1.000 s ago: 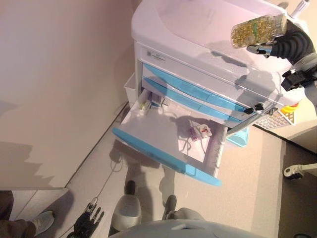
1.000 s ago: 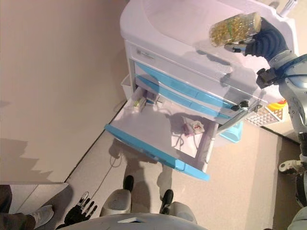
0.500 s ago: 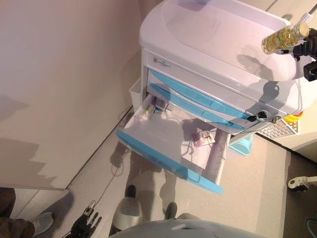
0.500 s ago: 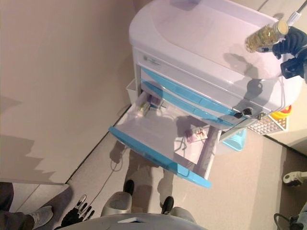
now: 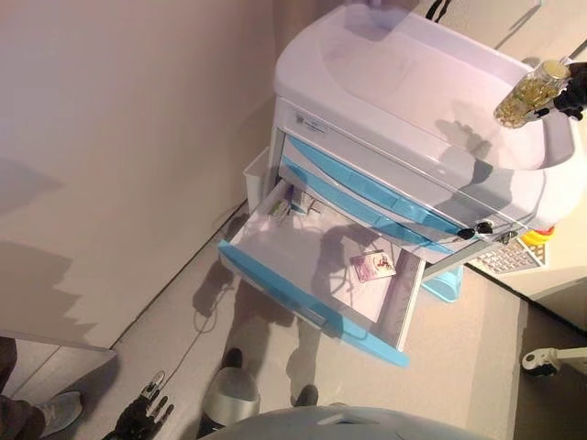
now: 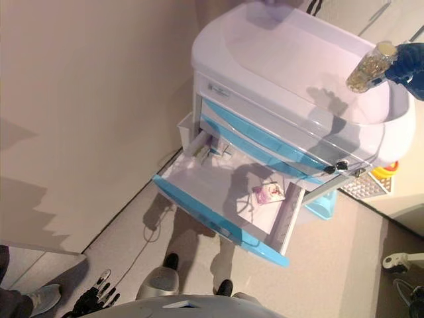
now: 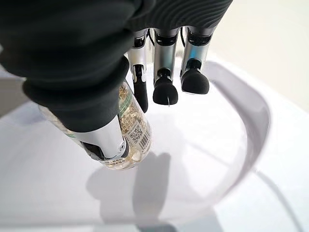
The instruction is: Open the drawer and pick up the medicine
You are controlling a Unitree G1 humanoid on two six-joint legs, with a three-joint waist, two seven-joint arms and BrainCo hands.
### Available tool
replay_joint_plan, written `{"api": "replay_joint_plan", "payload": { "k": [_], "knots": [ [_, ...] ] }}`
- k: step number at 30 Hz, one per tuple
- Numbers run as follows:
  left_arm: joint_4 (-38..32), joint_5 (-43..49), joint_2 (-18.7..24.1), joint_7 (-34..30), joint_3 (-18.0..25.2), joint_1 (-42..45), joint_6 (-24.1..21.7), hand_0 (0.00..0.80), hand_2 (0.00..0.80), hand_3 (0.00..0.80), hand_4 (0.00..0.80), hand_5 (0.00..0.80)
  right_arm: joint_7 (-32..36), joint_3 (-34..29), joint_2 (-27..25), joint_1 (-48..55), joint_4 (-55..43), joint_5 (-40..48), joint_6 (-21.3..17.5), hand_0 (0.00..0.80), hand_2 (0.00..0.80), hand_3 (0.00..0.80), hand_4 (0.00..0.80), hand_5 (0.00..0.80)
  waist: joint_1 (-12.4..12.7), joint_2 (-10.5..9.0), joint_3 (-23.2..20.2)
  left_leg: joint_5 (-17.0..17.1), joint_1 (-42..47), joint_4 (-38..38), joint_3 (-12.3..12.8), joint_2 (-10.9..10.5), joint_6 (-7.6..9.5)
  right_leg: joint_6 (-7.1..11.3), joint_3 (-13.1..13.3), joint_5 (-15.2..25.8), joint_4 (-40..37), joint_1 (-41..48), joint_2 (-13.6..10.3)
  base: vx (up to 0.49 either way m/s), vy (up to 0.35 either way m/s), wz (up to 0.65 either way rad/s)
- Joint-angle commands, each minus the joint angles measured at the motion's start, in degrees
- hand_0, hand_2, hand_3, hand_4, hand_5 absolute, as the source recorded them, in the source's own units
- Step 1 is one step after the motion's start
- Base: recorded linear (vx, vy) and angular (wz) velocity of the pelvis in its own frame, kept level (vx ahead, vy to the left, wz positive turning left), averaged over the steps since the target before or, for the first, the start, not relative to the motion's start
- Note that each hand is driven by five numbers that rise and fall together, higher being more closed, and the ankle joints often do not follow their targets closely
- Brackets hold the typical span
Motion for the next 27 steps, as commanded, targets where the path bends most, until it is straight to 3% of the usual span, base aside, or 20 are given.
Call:
{"api": "replay_joint_plan", "payload": {
  "k": [1, 10, 27],
  "knots": [
    [-2.7, 0.0, 2.9, 1.1, -1.2, 3.0, 0.3, 0.000, 0.000, 0.000, 0.000, 0.000, 1.2, 2.8, -2.1, -7.2, 0.3, -1.8, -0.3, 0.800, 0.800, 0.800, 0.800, 0.800, 1.0, -1.51, -1.2, -3.9, -1.6, 0.9, -3.5, -0.2, 0.17, 4.45, -1.0, 2.2, 2.9, -1.9, -2.0, 0.000, 0.000, 0.00],
    [-3.3, 0.9, 3.2, 0.7, -1.0, 2.9, 0.4, 0.000, 0.000, 0.000, 0.000, 0.000, 1.3, -2.1, -0.3, -1.9, 1.1, 2.1, 0.3, 0.800, 0.800, 0.800, 0.800, 0.800, 1.5, -1.63, -0.5, -4.1, -1.9, 1.3, -3.5, -0.3, 0.32, 4.43, -1.1, 2.3, 3.0, -2.1, -1.9, 0.000, 0.000, 0.00],
    [-2.5, 2.1, 3.4, -0.6, -1.2, 1.7, 0.6, 0.000, 0.000, 0.000, 0.000, 0.000, -4.7, -12.5, 5.6, 9.3, 5.6, 2.8, -2.4, 0.800, 0.800, 0.800, 0.800, 0.800, 2.6, 0.74, 0.8, -4.2, -2.6, 2.0, -4.9, -0.9, 0.30, 4.52, -1.1, 1.8, 3.6, -2.5, -2.2, 0.001, 0.000, 0.02]
  ]
}}
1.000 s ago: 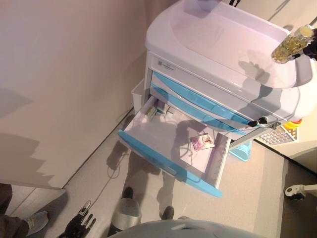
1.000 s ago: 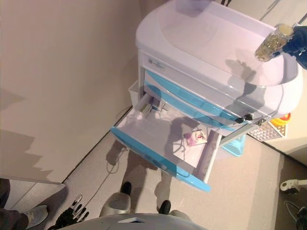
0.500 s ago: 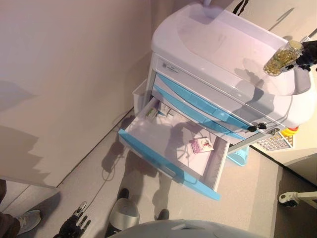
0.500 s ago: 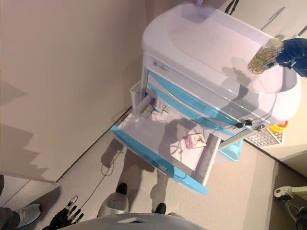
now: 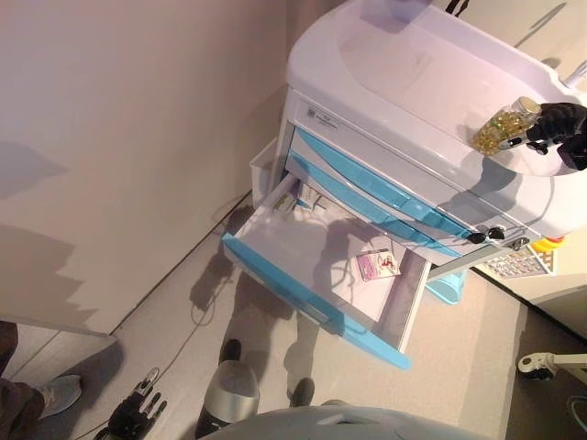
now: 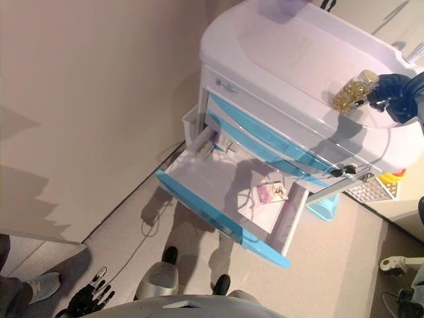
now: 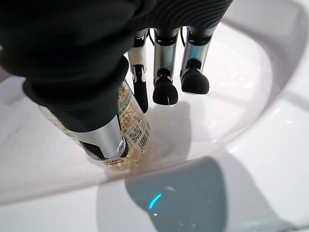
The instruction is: Open the drawer and pick up the medicine
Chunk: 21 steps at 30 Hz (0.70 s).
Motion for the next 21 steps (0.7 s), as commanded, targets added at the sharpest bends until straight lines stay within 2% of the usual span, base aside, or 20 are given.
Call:
{"api": "replay_joint_plan", "payload": {
  "k": [1, 7, 9, 21],
  "knots": [
    [-0.5, 2.2, 2.2, -1.7, -1.3, 1.3, 0.5, 0.000, 0.000, 0.000, 0.000, 0.000, -2.5, 0.0, -0.2, -0.8, 0.5, -0.1, -2.3, 0.800, 0.800, 0.800, 0.800, 0.800, 1.3, 0.75, -1.8, -4.2, -2.0, 1.9, -4.0, -0.4, 0.32, 4.47, -0.4, 1.4, 4.1, -2.7, -2.2, 0.011, 0.014, 0.09],
    [-0.3, 2.4, 1.8, -2.3, -1.8, 1.3, 0.2, 0.000, 0.000, 0.000, 0.000, 0.000, -2.4, -1.1, 1.2, 0.6, 2.6, -2.4, -3.1, 0.800, 0.800, 0.800, 0.800, 0.800, 1.6, 1.55, -1.8, -4.1, -1.7, 1.7, -4.1, -0.4, 0.26, 4.43, -0.5, 1.1, 4.3, -2.4, -2.3, 0.009, 0.011, 0.03],
    [-0.4, 2.7, 1.8, -2.3, -1.7, 1.4, 0.4, 0.000, 0.000, 0.000, 0.000, 0.000, -2.9, -1.1, 1.1, 0.7, 3.1, -3.2, -3.5, 0.000, 0.000, 0.000, 0.000, 0.000, 1.7, 1.62, -1.9, -4.1, -1.7, 1.8, -4.2, -0.5, 0.24, 4.49, -0.5, 1.1, 4.2, -2.3, -2.3, 0.000, 0.000, 0.00],
    [0.3, 3.0, 1.9, -2.8, -1.7, 1.9, 0.6, 0.000, 0.000, 0.000, 0.000, 0.000, -4.7, -0.7, 0.7, -0.8, 3.2, -3.0, -3.8, 0.000, 0.000, 0.000, 0.000, 0.000, 1.6, 1.99, -2.6, -4.0, -0.8, 1.6, -4.1, -0.5, 0.15, 4.66, -0.4, 1.1, 4.5, -1.9, -2.3, 0.000, 0.000, 0.00]
  ]
}}
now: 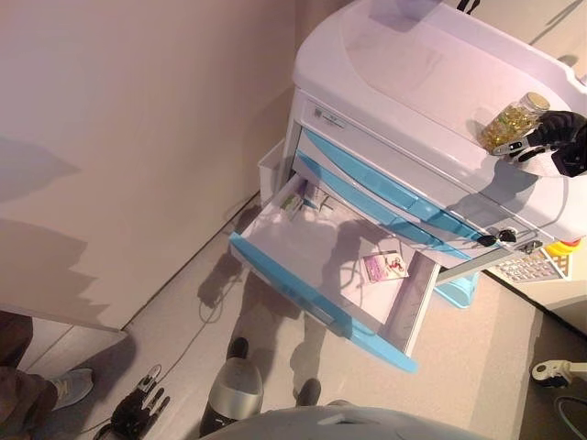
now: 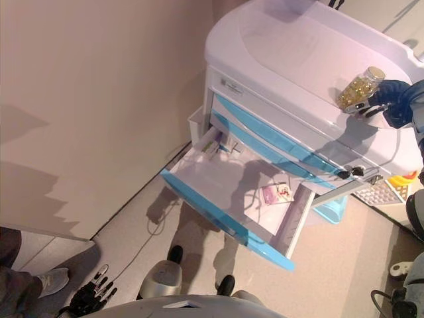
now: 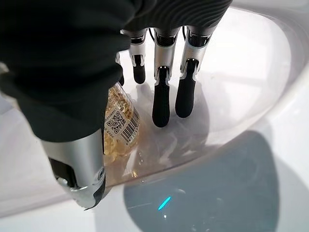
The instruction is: Open the drawer and pick up the medicine
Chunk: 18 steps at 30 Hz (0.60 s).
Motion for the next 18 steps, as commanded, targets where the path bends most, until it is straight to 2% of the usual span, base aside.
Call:
{"api": "replay_joint_plan", "payload": {
  "k": [1, 9, 18],
  "knots": [
    [0.0, 1.8, 1.9, -1.3, -1.6, 2.6, -0.5, 0.000, 0.000, 0.000, 0.000, 0.000, -2.2, 2.8, -2.3, -2.6, -1.6, -1.3, -1.4, 0.000, 0.000, 0.000, 0.000, 0.000, 1.2, 0.52, -3.5, -4.0, -1.7, 1.5, -3.5, -0.3, 0.23, 4.63, 0.3, 1.0, 5.1, -3.6, -2.2, 0.000, 0.000, 0.00],
    [-0.5, 1.1, 1.6, -1.3, -1.9, 3.0, -0.8, 0.000, 0.000, 0.000, 0.000, 0.000, -3.2, 4.4, -4.2, -4.8, -4.3, -1.8, 0.8, 0.000, 0.000, 0.000, 0.000, 0.000, 0.3, 0.30, -3.7, -3.9, -1.3, 1.3, -2.8, -0.1, 0.19, 4.69, 0.9, 1.2, 5.1, -3.6, -2.1, 0.000, 0.000, 0.00],
    [-1.8, 0.5, 1.6, -1.5, -2.1, 3.6, -1.1, 0.000, 0.000, 0.000, 0.000, 0.000, -4.3, 7.0, -9.0, -8.8, -6.6, -1.3, 2.6, 0.000, 0.000, 0.000, 0.000, 0.000, -1.3, -0.14, -4.3, -3.8, -0.9, 1.0, -1.5, 0.3, 0.09, 5.00, 2.0, 1.8, 4.7, -3.8, -2.0, -0.015, -0.009, -0.05]
  ]
}}
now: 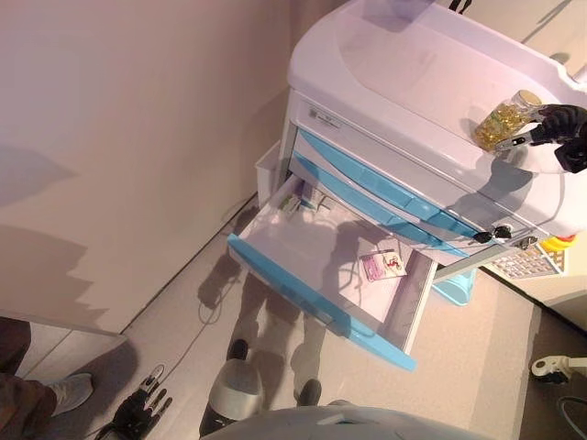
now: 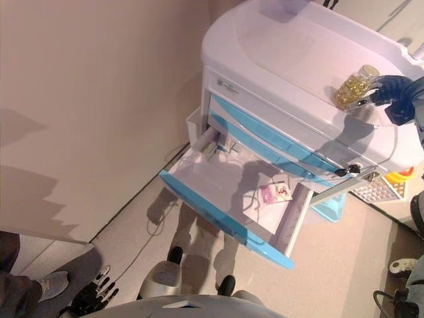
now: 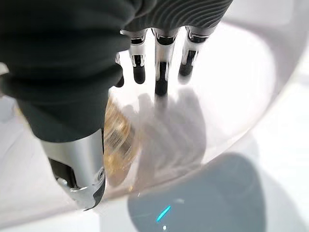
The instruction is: Open the drawer and pick up the medicine
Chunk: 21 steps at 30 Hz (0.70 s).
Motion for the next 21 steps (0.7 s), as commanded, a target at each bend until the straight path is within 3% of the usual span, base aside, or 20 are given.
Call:
{"api": "replay_joint_plan", "payload": {
  "k": [1, 14, 18, 21],
  "knots": [
    [-1.8, 0.4, 1.7, -1.5, -2.1, 3.5, -1.1, 0.000, 0.000, 0.000, 0.000, 0.000, -2.4, 6.8, -6.3, -7.7, -3.1, -0.9, -0.2, 0.000, 0.000, 0.000, 0.000, 0.000, -0.5, -0.43, -4.3, -3.8, -1.4, 1.0, -2.5, 0.1, 0.08, 5.03, 0.7, 1.5, 4.5, -3.7, -2.0, -0.027, -0.021, -0.10],
    [-4.9, 1.4, 1.7, -2.9, -3.8, 3.3, -3.2, 0.000, 0.000, 0.000, 0.000, 0.000, -2.3, 10.5, -12.0, -11.7, -6.9, 2.1, 0.4, 0.000, 0.000, 0.000, 0.000, 0.000, -3.4, -0.59, -4.9, -3.8, -1.6, 1.3, 0.0, 0.7, -0.12, 5.04, 2.2, 2.1, 4.2, -4.7, -2.1, -0.034, -0.005, -0.10],
    [-7.1, 4.4, 1.9, -4.3, -4.4, 3.6, -4.8, 0.000, 0.000, 0.000, 0.000, 0.000, -4.0, 8.1, -13.9, -10.2, -10.4, 5.5, 0.0, 0.000, 0.000, 0.000, 0.000, 0.000, -4.5, -0.38, -5.1, -4.1, -1.8, 1.6, 0.9, 0.9, -0.22, 5.13, 2.7, 2.2, 4.3, -5.2, -2.1, -0.042, -0.006, -0.12],
    [-9.3, 9.5, 1.6, -4.8, -5.5, 3.8, -5.8, 0.000, 0.000, 0.000, 0.000, 0.000, -4.9, 0.9, -14.9, -3.3, -15.3, 8.4, -0.6, 0.000, 0.000, 0.000, 0.000, 0.000, -5.7, 0.26, -5.1, -4.0, -1.8, 1.7, 1.6, 1.0, -0.25, 5.16, 3.3, 2.3, 4.5, -5.6, -2.2, -0.042, 0.009, -0.06]
  ]
}}
